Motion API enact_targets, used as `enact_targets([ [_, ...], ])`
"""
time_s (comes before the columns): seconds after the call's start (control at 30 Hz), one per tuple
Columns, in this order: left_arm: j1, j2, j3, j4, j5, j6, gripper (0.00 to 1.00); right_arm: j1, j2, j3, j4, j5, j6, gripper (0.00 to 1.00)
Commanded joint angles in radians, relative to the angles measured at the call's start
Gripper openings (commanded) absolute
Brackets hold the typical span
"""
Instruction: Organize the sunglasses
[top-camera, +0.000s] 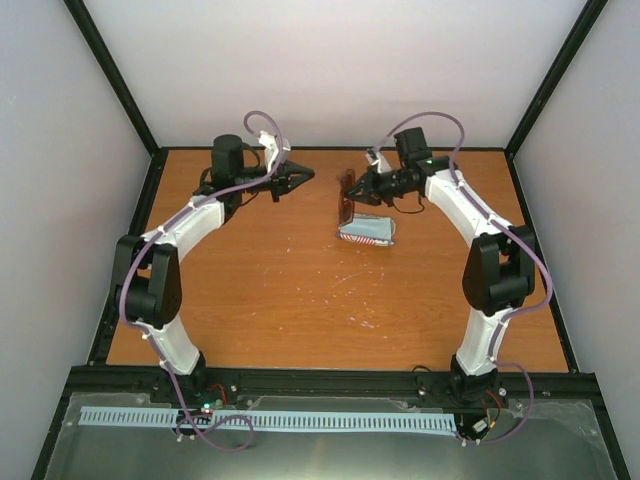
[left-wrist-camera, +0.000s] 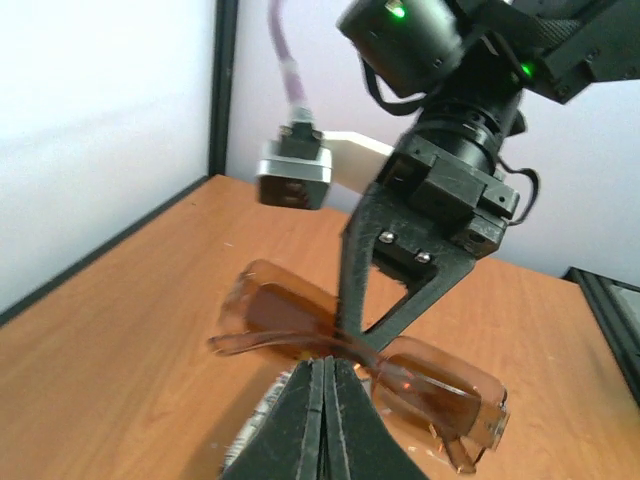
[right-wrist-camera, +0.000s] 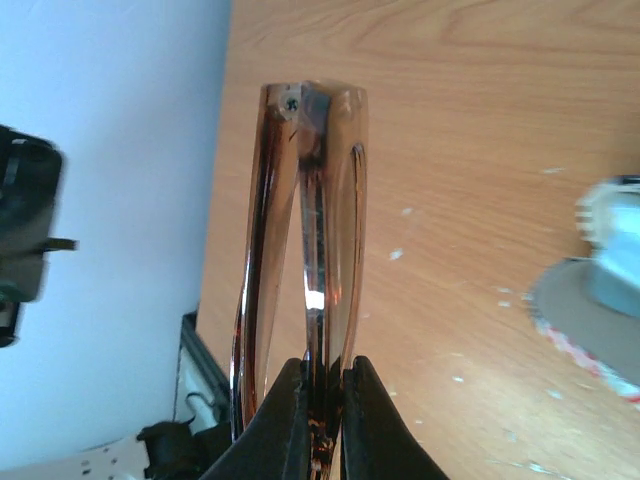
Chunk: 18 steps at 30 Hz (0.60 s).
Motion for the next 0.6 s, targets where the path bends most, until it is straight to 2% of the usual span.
enact_targets([
  [0.0,0.014,0.091,0.124,-0.184,-0.034,0.143,0.01,-0.073,-0.068,-0.062,0.059,0.099,0.051,0.03],
  [0.17,0.009,0.192,0.195,-0.349,-0.052,0.241,0.01,-0.149,-0.142,-0.205,0.148,0.195,0.107,0.03],
  [0.27,-0.025,0.217,0.22,-0.506,-0.044,0.338,0.0,-0.157,-0.136,-0.184,0.114,0.266,0.024,0.03],
  [0.4,-0.119,0.2,0.185,-0.667,-0.073,0.502,0.01,-0.158,-0.067,-0.122,0.088,0.282,-0.046,0.03],
  [0.57,-0.226,0.204,0.141,-0.75,-0.165,0.607,0.01,-0.158,-0.031,-0.079,0.078,0.321,-0.111,0.03],
])
